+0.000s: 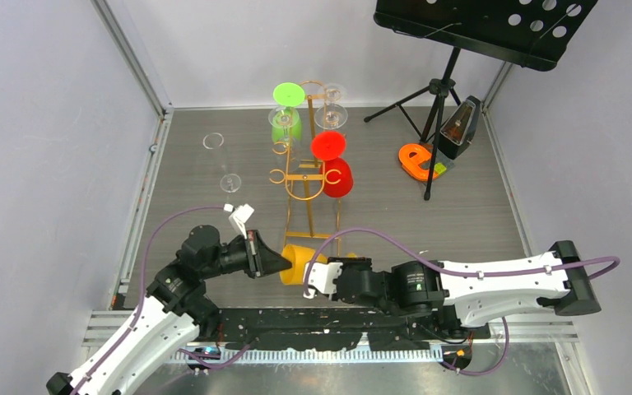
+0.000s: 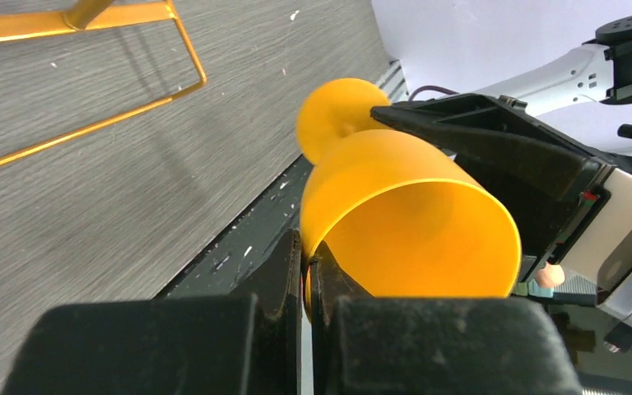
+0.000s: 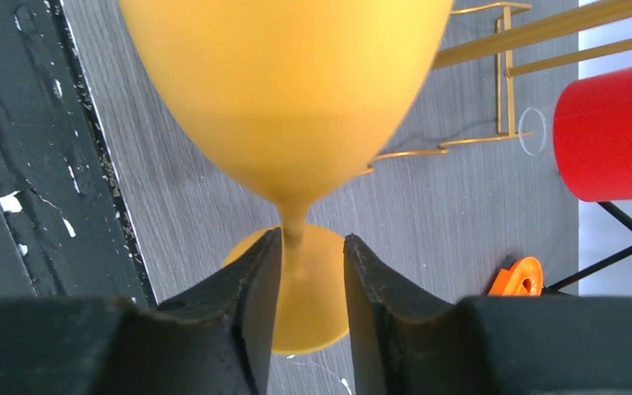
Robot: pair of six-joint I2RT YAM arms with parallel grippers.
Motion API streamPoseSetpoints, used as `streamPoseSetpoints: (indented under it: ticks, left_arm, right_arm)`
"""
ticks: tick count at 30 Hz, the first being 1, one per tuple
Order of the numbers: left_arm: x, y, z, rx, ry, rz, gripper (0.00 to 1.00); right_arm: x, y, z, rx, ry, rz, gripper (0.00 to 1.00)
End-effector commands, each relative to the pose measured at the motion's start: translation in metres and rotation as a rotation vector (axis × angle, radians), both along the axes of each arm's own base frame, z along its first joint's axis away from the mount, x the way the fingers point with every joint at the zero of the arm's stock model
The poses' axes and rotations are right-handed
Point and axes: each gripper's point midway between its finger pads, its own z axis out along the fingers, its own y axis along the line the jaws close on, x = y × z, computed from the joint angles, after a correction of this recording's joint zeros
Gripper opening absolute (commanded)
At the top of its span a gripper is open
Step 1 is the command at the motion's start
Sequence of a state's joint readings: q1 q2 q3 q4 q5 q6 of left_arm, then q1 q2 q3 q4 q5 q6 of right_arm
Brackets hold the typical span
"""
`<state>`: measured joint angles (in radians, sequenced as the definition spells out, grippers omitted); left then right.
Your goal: Take the wine glass off the wine glass rack
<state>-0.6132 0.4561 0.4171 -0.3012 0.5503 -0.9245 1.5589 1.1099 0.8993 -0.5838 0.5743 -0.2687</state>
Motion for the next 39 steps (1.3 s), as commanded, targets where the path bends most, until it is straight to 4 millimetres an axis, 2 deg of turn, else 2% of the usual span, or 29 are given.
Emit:
streamPoseSetpoints:
  ticks: [1, 3, 7, 13, 16, 21, 29, 33, 39]
  left_arm:
    - [0.004, 0.013, 0.008, 0.085, -0.067, 0.038, 0.00]
    - [0.005, 0.020, 0.013, 0.120, -0.086, 0.068, 0.00]
    - [0.008, 0.037, 0.022, 0.190, -0.127, 0.133, 0.00]
    - [0.010, 0.078, 0.038, 0.343, -0.187, 0.268, 0.00]
    - [0.012, 0.096, 0.038, 0.433, -0.192, 0.319, 0.00]
    - [0.023, 0.128, 0.038, 0.579, -0.207, 0.442, 0.00]
    - [0.046, 0.167, 0.050, 0.805, -0.217, 0.597, 0.00]
    - [0.060, 0.177, 0.059, 0.915, -0.226, 0.631, 0.00]
    - [0.086, 0.172, 0.072, 1.059, -0.240, 0.581, 0.00]
  right_arm:
    - [0.002, 0.002, 0.035, 0.129, -0.002, -0.037, 0.44]
    - [-0.002, -0.002, 0.038, 0.138, 0.026, -0.029, 0.52]
    - [-0.006, -0.013, 0.046, 0.175, 0.061, -0.033, 0.57]
    - [-0.008, -0.029, 0.066, 0.295, 0.088, -0.046, 0.60]
    - [-0.006, -0.034, 0.073, 0.347, 0.082, -0.059, 0.61]
    - [0.000, -0.046, 0.083, 0.415, 0.084, -0.126, 0.61]
    - [-0.005, -0.050, 0.097, 0.485, 0.183, -0.207, 0.63]
    - [-0.006, -0.048, 0.102, 0.506, 0.217, -0.247, 0.65]
    - [-0.015, -0.037, 0.093, 0.490, 0.283, -0.245, 0.65]
